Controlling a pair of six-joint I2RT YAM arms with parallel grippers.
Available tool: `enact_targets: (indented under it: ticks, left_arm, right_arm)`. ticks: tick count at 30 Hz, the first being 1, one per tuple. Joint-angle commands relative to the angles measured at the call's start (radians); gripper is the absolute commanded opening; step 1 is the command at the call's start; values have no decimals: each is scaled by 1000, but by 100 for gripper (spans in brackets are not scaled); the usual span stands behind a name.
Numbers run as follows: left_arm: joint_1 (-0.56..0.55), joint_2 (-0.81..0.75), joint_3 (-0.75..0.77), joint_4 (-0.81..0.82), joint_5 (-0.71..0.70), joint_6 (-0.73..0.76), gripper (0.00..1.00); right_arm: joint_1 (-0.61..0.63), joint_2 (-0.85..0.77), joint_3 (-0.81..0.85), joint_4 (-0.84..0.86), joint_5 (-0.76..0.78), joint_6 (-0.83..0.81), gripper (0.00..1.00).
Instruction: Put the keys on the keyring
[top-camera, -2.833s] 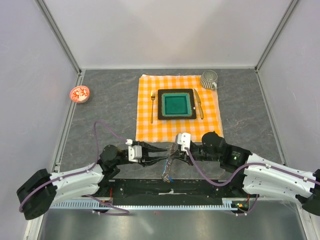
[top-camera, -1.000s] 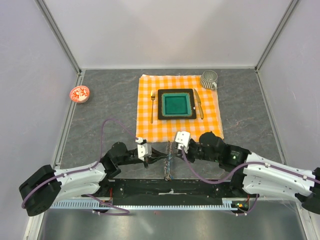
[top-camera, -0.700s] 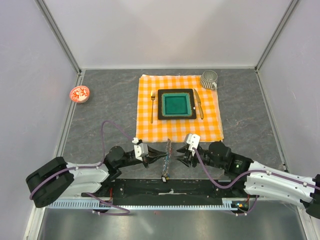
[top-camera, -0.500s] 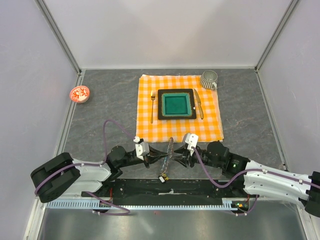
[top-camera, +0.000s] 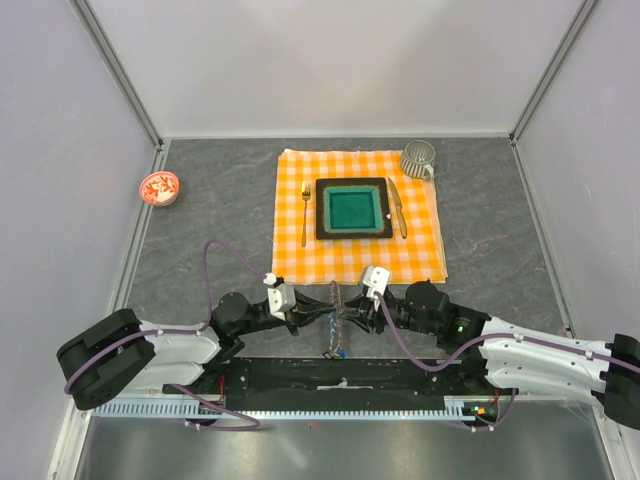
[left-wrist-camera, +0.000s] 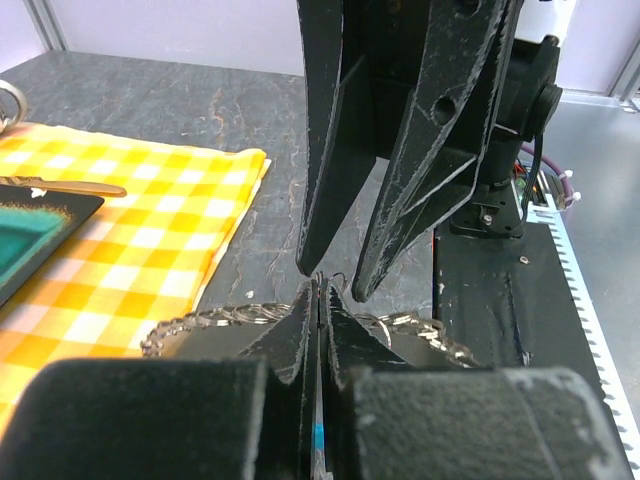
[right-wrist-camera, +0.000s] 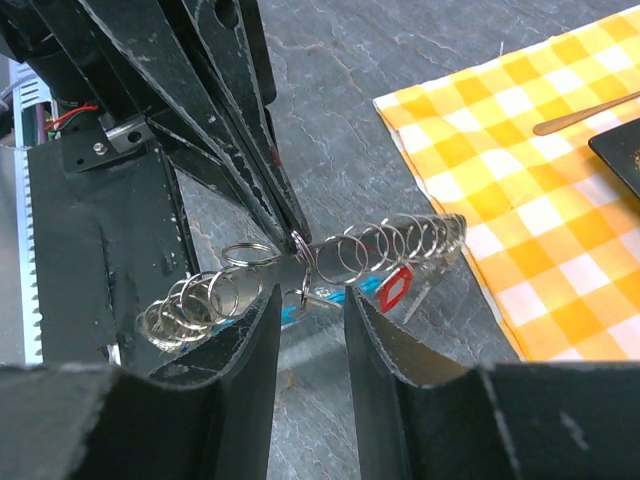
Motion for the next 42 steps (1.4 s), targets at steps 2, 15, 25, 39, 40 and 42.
enact_targets:
  ticks: [2, 15, 25, 39, 40, 42]
  left_arm:
    - [0, -31, -26, 299, -26, -12, 2]
    - [0, -26, -29, 344, -34, -20, 2]
    - [-2, 7, -24, 401, -23, -42, 2]
    - [-26, 38, -12, 424, -38, -39, 2]
    - [-31, 43, -12, 425, -49, -35, 2]
    - [-43, 46, -7, 424, -55, -29, 2]
  right_arm:
    - [3, 9, 12, 28, 16, 3, 35]
    - [3, 29, 0, 51, -13, 14, 0]
    - [5, 81, 11, 112, -88, 14, 0]
    - [5, 118, 17, 229, -142, 58, 0]
    - [5, 121, 17, 236, -142, 64, 0]
    - [5, 133, 18, 265, -144, 81, 0]
